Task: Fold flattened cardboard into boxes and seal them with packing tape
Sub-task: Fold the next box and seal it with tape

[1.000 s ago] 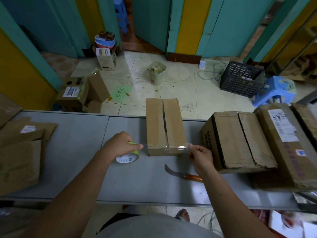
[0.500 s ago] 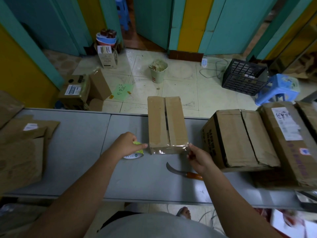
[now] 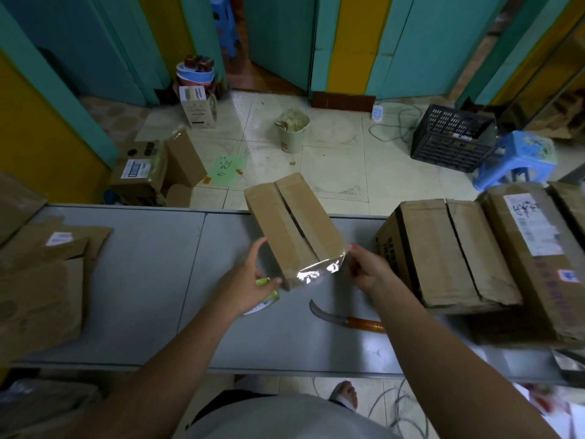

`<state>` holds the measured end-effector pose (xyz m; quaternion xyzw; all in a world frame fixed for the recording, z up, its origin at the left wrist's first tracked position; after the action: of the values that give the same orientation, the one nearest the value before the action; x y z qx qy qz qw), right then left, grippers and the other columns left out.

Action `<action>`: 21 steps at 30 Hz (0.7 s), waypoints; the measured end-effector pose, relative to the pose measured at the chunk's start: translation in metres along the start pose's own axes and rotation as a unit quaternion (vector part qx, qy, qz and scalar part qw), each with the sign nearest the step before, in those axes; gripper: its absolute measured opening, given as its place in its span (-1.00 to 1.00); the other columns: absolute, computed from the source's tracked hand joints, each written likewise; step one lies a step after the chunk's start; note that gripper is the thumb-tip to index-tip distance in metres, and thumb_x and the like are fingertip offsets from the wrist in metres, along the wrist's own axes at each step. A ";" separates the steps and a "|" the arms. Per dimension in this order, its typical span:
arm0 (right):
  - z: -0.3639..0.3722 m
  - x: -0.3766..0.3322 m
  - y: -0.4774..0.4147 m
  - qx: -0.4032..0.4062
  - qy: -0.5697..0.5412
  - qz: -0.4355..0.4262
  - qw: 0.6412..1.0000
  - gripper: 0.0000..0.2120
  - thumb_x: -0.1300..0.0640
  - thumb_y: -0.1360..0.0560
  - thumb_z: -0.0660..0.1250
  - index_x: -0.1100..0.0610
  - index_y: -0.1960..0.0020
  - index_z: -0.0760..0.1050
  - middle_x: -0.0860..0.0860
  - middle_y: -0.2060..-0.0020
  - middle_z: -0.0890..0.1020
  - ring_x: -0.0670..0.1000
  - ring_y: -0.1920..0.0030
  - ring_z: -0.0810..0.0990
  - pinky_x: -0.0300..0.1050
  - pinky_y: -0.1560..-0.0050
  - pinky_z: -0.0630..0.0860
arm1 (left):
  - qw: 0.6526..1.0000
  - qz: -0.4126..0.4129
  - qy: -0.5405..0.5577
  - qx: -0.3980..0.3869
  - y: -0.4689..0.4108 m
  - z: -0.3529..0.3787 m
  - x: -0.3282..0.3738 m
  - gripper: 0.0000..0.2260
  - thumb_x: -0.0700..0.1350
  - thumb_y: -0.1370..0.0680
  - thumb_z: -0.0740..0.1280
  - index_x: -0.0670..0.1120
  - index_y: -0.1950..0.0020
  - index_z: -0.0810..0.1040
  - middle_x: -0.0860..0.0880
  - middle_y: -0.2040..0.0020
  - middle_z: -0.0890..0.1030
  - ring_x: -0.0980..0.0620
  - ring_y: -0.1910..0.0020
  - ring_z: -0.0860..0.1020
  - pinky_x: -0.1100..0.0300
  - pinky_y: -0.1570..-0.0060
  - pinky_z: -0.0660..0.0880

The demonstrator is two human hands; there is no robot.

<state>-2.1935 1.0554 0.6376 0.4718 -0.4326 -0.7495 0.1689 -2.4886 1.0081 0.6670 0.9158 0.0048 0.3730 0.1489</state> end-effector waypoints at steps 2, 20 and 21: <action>0.003 -0.006 -0.004 -0.010 0.016 0.018 1.000 -0.80 0.21 -0.63 0.39 0.10 -0.25 0.61 0.10 -0.07 0.65 0.07 -0.08 0.64 -0.05 -0.14 0.61 | 1.000 0.007 0.012 -0.014 0.004 0.006 0.000 -0.12 0.21 -0.54 0.51 0.67 -0.49 -0.10 0.03 0.26 0.65 0.11 0.32 0.65 0.09 0.31 0.63; 0.010 0.013 0.014 -0.028 -0.018 0.130 0.991 -0.81 0.12 -0.64 0.31 0.16 0.09 0.60 0.05 0.29 0.62 -0.03 0.32 0.53 -0.17 0.29 0.45 | 0.999 0.037 -0.023 -0.009 0.004 0.009 0.003 -0.27 0.15 -0.60 0.47 0.60 -0.55 0.09 0.07 0.43 0.40 0.14 0.45 0.47 0.20 0.43 0.37; 0.009 0.013 0.014 -0.015 -0.034 0.114 0.993 -0.81 0.13 -0.66 0.29 0.16 0.07 0.60 0.05 0.28 0.63 -0.03 0.33 0.57 -0.18 0.33 0.48 | 0.999 0.039 -0.026 -0.011 0.003 0.008 0.004 -0.27 0.15 -0.60 0.46 0.61 -0.55 0.07 0.05 0.43 0.37 0.12 0.47 0.43 0.17 0.42 0.36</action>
<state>-2.2095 1.0434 0.6434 0.3913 -0.4777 -0.7472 0.2458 -2.4806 1.0031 0.6647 0.9230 -0.0393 0.3545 0.1443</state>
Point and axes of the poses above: each hand's wrist, its own y-axis away from the middle knuckle, its own z-axis out of the palm, x = y × z, the point moved 4 cm from there along -y, towards the middle knuckle
